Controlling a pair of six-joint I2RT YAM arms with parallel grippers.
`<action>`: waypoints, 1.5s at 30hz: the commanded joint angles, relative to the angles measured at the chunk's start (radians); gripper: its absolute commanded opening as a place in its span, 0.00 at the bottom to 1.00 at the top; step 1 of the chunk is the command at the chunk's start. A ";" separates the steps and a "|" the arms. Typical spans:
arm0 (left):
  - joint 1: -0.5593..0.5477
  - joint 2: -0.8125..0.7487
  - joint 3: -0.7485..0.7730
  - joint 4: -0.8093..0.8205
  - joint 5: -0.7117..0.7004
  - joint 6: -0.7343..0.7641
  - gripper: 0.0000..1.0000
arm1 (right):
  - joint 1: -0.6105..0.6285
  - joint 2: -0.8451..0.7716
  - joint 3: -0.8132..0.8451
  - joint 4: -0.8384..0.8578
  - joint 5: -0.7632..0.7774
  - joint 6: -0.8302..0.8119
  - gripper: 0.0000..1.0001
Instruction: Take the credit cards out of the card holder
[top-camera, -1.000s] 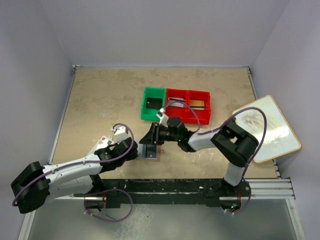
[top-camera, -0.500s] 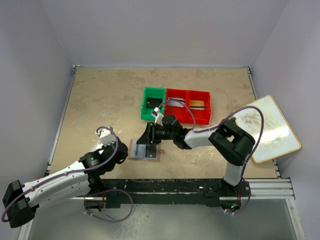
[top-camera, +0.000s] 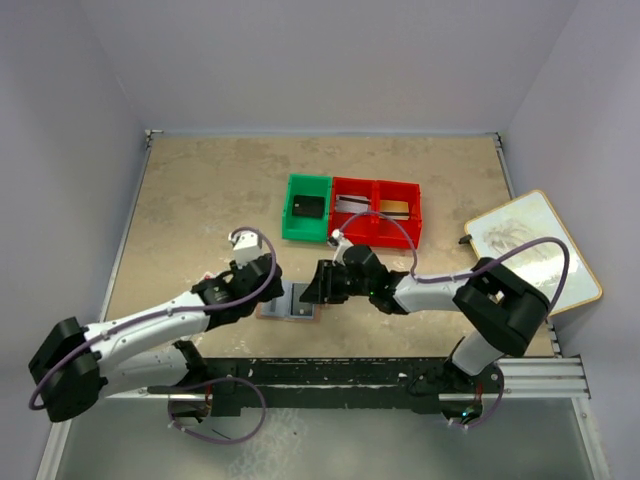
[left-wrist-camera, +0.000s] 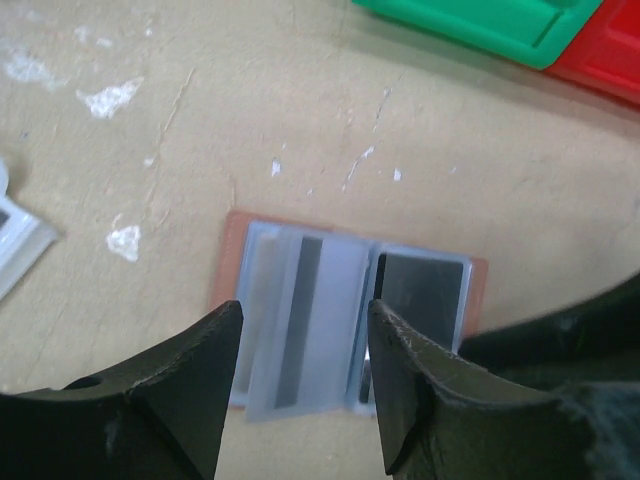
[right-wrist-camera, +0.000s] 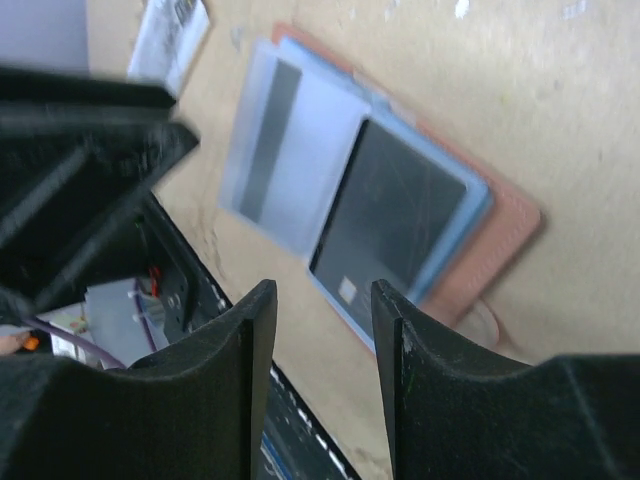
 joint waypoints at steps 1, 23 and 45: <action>0.125 0.156 0.099 0.128 0.138 0.161 0.51 | 0.044 -0.070 -0.058 0.017 -0.008 -0.021 0.45; 0.249 0.340 0.004 0.239 0.458 0.222 0.29 | -0.077 0.020 -0.227 0.213 -0.059 0.093 0.47; -0.088 0.163 -0.104 0.220 0.238 -0.137 0.27 | -0.140 0.050 0.251 -0.363 0.114 -0.284 0.47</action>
